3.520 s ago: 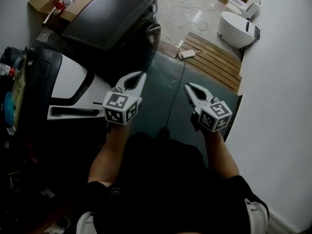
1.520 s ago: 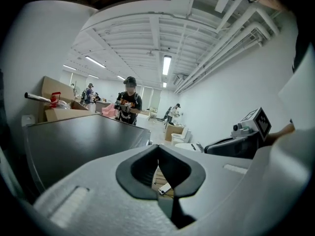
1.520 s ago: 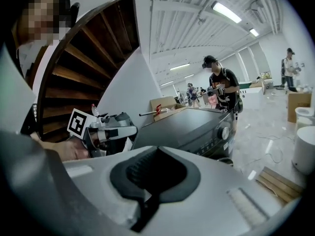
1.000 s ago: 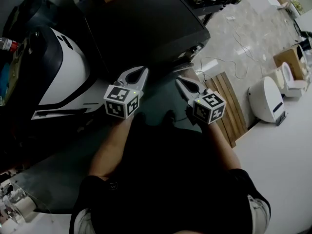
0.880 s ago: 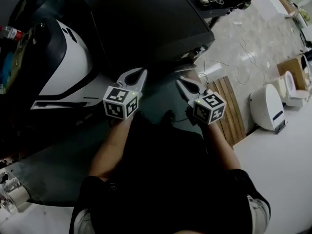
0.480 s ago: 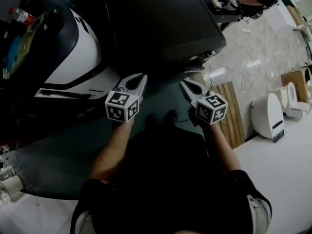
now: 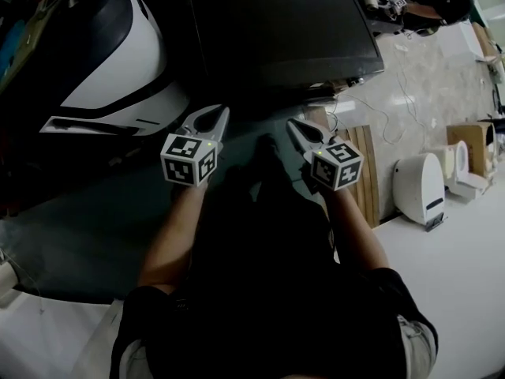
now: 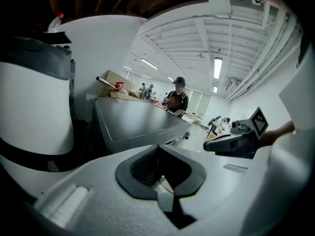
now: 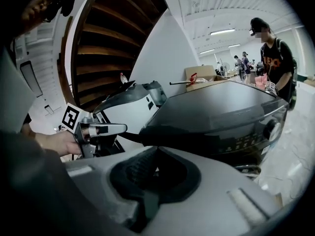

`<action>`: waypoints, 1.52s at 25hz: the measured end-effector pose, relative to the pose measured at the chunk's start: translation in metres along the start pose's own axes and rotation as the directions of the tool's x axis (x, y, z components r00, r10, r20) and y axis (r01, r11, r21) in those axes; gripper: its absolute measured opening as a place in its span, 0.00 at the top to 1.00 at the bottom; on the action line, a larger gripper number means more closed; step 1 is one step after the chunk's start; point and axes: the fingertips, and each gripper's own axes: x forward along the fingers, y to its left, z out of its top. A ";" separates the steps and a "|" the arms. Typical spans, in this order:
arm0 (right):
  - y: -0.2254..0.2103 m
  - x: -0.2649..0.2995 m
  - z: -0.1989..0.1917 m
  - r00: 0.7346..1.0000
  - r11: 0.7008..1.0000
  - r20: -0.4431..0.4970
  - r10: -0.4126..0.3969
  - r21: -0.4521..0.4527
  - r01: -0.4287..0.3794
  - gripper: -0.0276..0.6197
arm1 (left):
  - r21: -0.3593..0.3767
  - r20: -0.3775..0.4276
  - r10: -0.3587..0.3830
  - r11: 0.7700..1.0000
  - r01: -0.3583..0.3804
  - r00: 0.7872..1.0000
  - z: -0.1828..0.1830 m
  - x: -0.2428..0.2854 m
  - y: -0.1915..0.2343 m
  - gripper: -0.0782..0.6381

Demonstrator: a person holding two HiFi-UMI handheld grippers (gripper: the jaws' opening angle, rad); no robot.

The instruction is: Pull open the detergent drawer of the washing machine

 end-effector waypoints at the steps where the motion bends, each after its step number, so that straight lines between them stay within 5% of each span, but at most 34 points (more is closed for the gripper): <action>1: -0.005 0.005 0.001 1.000 1.000 -0.004 -0.003 -0.003 0.003 0.95 | -0.002 -0.006 0.011 1.000 -0.011 1.000 -0.003 0.002 0.006 0.87; 8: -0.033 0.041 0.007 0.999 1.000 -0.038 -0.016 -0.025 0.015 0.95 | -0.046 -0.099 0.102 0.993 -0.107 0.990 -0.042 0.017 0.045 0.87; 10: -0.037 0.048 0.004 0.998 1.000 -0.059 -0.010 -0.020 0.009 0.95 | -0.070 -0.121 0.127 0.988 -0.136 0.984 -0.051 0.018 0.055 0.75; 20: -0.059 0.081 0.002 0.992 0.999 -0.126 -0.024 -0.031 0.021 0.68 | -0.079 -0.168 0.156 0.982 -0.171 0.973 -0.064 0.034 0.083 0.67; 38: -0.070 0.108 -0.010 0.989 0.998 -0.147 -0.017 -0.068 0.006 0.67 | -0.034 -0.208 0.161 0.985 -0.171 0.965 -0.067 0.052 0.085 0.66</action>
